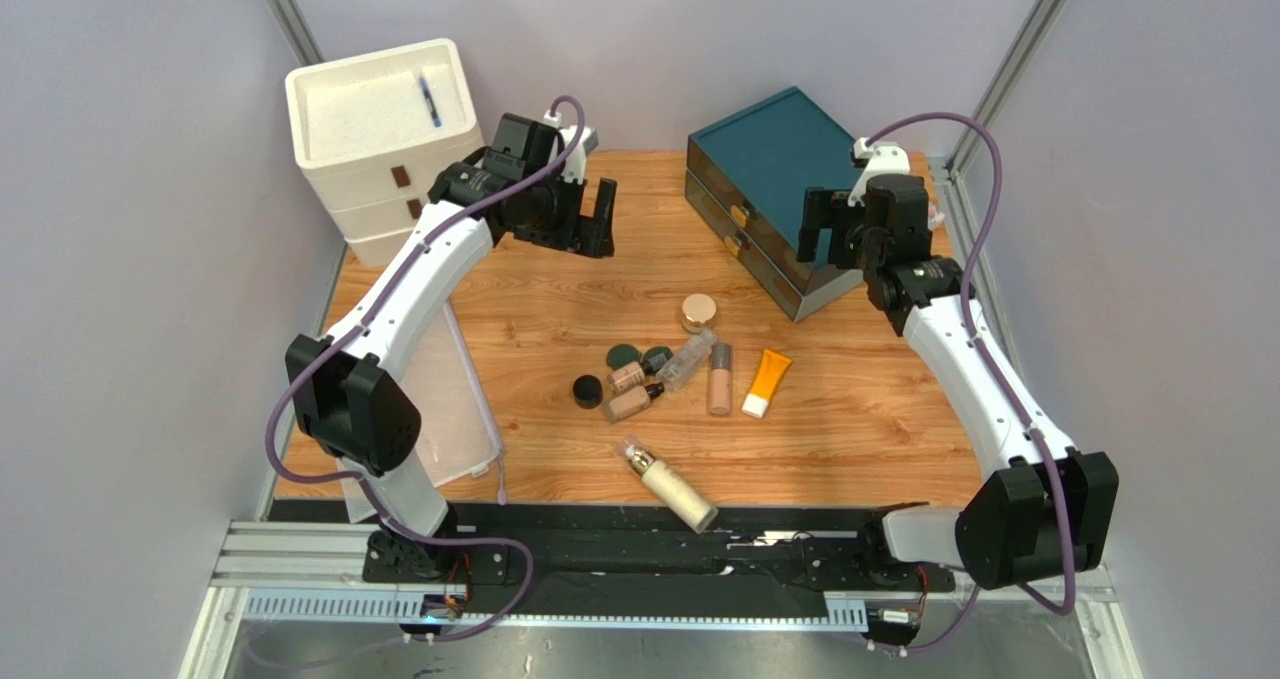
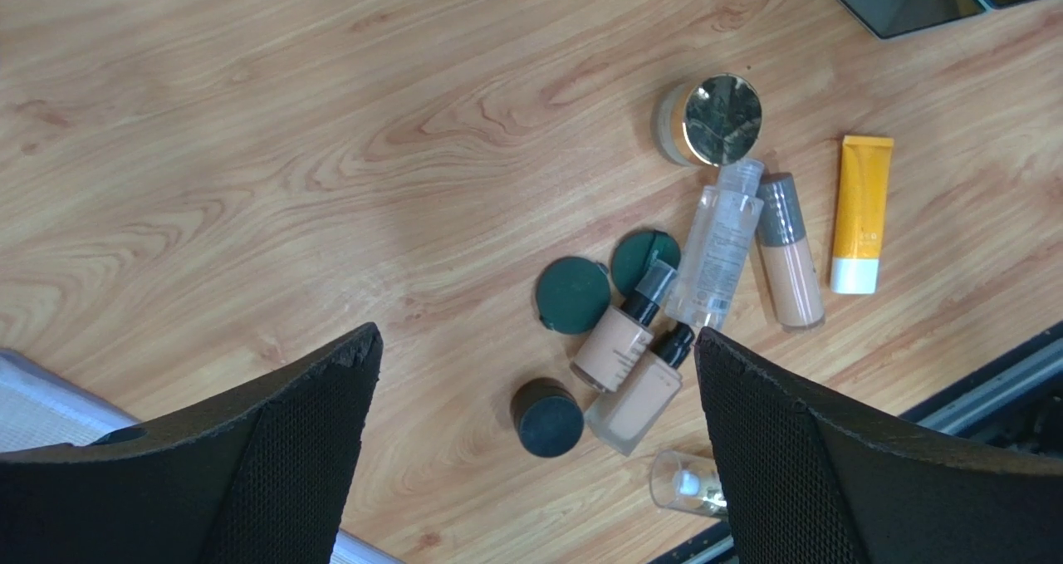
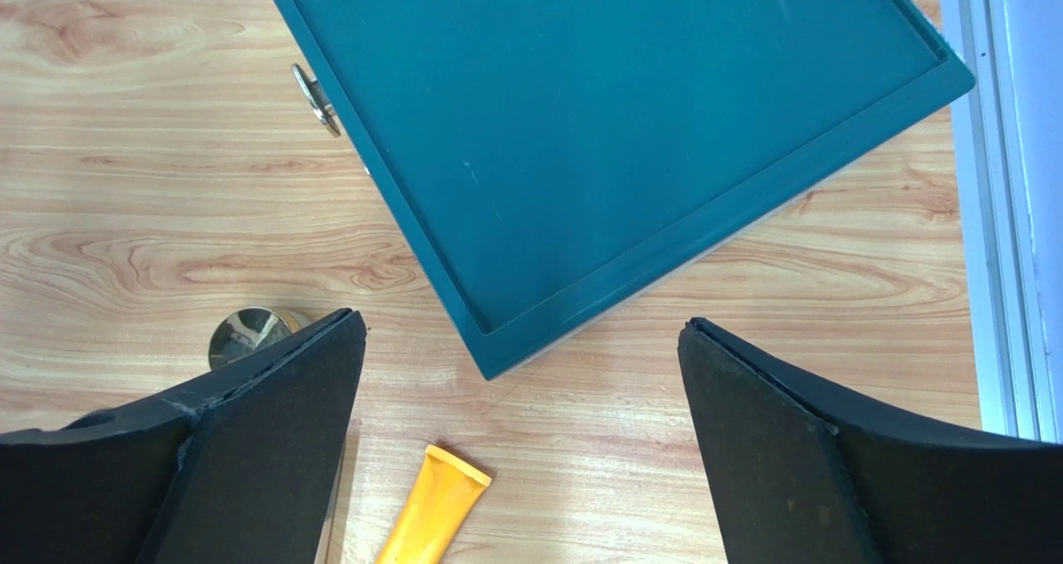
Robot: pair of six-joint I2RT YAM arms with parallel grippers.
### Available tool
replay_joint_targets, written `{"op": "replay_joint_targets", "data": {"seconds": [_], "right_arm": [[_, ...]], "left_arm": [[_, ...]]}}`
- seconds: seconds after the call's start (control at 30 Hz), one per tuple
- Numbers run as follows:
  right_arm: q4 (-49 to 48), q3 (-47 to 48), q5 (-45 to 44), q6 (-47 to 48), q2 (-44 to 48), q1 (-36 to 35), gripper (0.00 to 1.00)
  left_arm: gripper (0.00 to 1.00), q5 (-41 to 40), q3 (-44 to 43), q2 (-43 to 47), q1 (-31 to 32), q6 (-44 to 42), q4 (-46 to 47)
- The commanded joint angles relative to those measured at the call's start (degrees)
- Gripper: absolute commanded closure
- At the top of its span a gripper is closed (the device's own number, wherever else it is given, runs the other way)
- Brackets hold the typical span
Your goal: Organize the makeup
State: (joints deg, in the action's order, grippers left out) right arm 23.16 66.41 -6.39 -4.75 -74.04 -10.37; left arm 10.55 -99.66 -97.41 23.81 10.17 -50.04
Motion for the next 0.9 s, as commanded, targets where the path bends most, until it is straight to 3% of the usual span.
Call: {"op": "replay_joint_targets", "data": {"seconds": [0.0,0.1,0.37,0.47,0.57,0.6,0.67,0.87], "right_arm": [[-0.39,3.81,0.33,-0.7,-1.37,-0.17,0.0],[0.22,6.18,-1.07,-0.78,-4.52,0.09,0.0],[7.95,22.52,2.96,-2.98,-18.5,2.63,0.02],[10.76,28.76,4.28,-3.59,-22.89,3.77,0.1],[13.48,33.42,9.28,-5.7,-26.67,6.15,0.67],[14.89,34.21,10.42,-7.36,-28.34,7.37,0.98],[15.95,35.1,11.48,-8.25,-29.58,8.43,1.0],[17.8,33.08,15.18,-7.9,-33.27,9.23,1.0]], "left_arm": [[0.0,4.91,0.87,2.49,0.18,1.95,4.16],[0.01,8.87,-1.67,-0.67,1.06,2.75,4.51],[0.01,8.26,-15.29,-14.9,6.16,5.19,0.74],[0.01,9.84,-23.63,-21.85,6.16,11.08,-0.58],[0.06,13.44,-31.02,-28.26,6.24,18.54,0.37],[0.07,16.41,-32.95,-29.58,6.25,22.48,1.69],[0.08,19.85,-33.23,-32.23,6.51,26.11,6.85],[0.12,18.99,-33.58,-36.36,8.18,37.0,16.11]]}}
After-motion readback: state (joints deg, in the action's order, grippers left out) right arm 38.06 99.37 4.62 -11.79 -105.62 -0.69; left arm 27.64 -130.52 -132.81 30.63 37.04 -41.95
